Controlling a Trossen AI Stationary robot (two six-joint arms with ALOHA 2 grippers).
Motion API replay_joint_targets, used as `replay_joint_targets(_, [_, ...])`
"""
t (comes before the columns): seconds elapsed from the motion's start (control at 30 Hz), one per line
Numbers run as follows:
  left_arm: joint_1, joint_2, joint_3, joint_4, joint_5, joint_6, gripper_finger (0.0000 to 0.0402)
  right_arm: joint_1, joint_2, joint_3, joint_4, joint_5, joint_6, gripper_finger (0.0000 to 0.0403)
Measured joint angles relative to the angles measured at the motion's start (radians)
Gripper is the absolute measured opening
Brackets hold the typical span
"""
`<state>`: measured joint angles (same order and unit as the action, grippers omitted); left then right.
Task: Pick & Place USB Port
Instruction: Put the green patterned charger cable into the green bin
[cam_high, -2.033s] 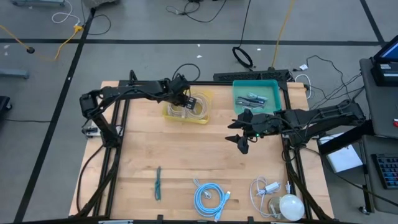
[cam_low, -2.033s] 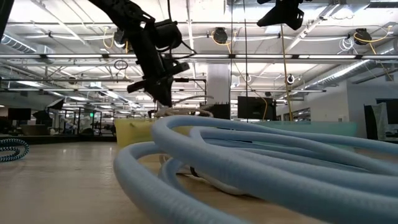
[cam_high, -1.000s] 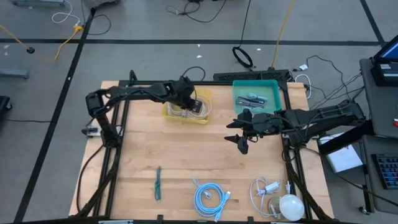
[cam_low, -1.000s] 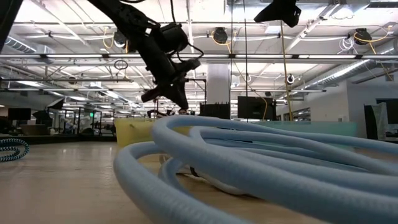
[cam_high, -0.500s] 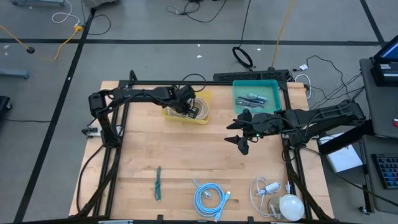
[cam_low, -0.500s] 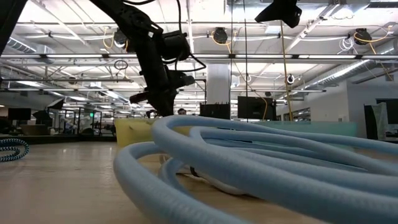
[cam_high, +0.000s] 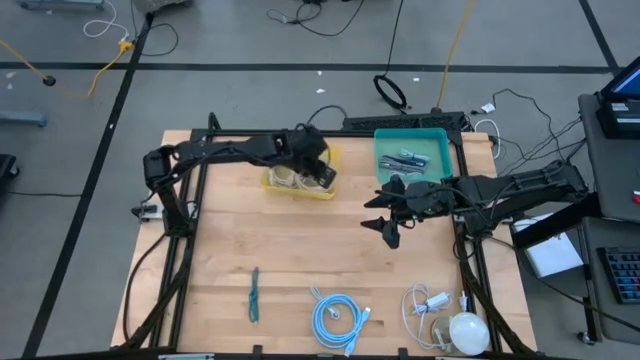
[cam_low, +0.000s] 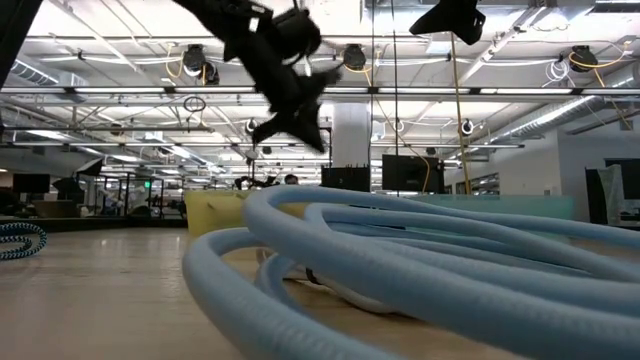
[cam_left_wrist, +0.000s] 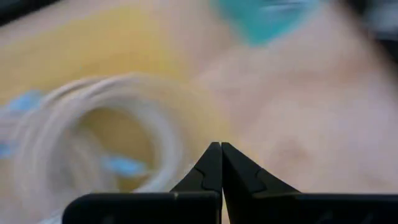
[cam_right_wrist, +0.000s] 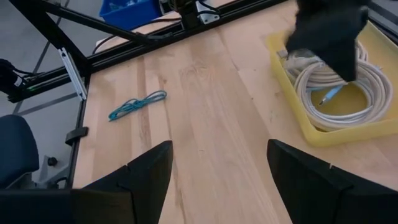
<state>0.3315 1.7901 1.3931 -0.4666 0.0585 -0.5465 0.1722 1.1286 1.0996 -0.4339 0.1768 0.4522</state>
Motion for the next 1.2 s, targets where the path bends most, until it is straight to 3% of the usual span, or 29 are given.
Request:
replay_joint_targets(0.17, [-0.091, -0.006, 0.158, -0.02, 0.247, 0.091, 0.0, 0.0, 0.0, 0.0, -0.004, -0.026, 0.008, 0.0254])
replay_joint_targets(0.3, [-0.215, -0.012, 0.263, -0.134, 0.259, 0.101, 0.0, 0.0, 0.0, 0.0, -0.006, -0.051, 0.011, 0.0254])
replay_joint_targets(0.47, [-0.421, -0.013, 0.317, -0.427, 0.221, 0.039, 0.0, 0.0, -0.003, 0.0, -0.032, -0.052, 0.026, 0.0254])
replay_joint_targets(0.6, [-0.604, -0.012, 0.297, -0.612, 0.118, -0.168, 0.0, 0.0, -0.005, 0.0, -0.041, -0.051, 0.005, 0.0254])
replay_joint_targets(0.77, [-0.779, -0.011, 0.242, -0.774, -0.019, -0.623, 0.0001, 0.0, -0.005, 0.0, -0.042, -0.052, -0.025, 0.0254])
replay_joint_targets(0.9, [-0.88, -0.011, 0.198, -0.813, -0.059, -0.947, 0.0013, -0.002, -0.005, 0.0, -0.042, -0.051, -0.049, 0.0254])
replay_joint_targets(1.03, [-0.919, -0.011, 0.14, -0.748, -0.052, -1.12, 0.0064, -0.002, -0.005, 0.0, -0.042, -0.05, -0.057, 0.0254])
replay_joint_targets(1.2, [-0.926, -0.011, 0.073, -0.732, 0.007, -1.231, 0.0165, -0.002, -0.005, 0.0, -0.042, -0.055, -0.055, 0.0254])
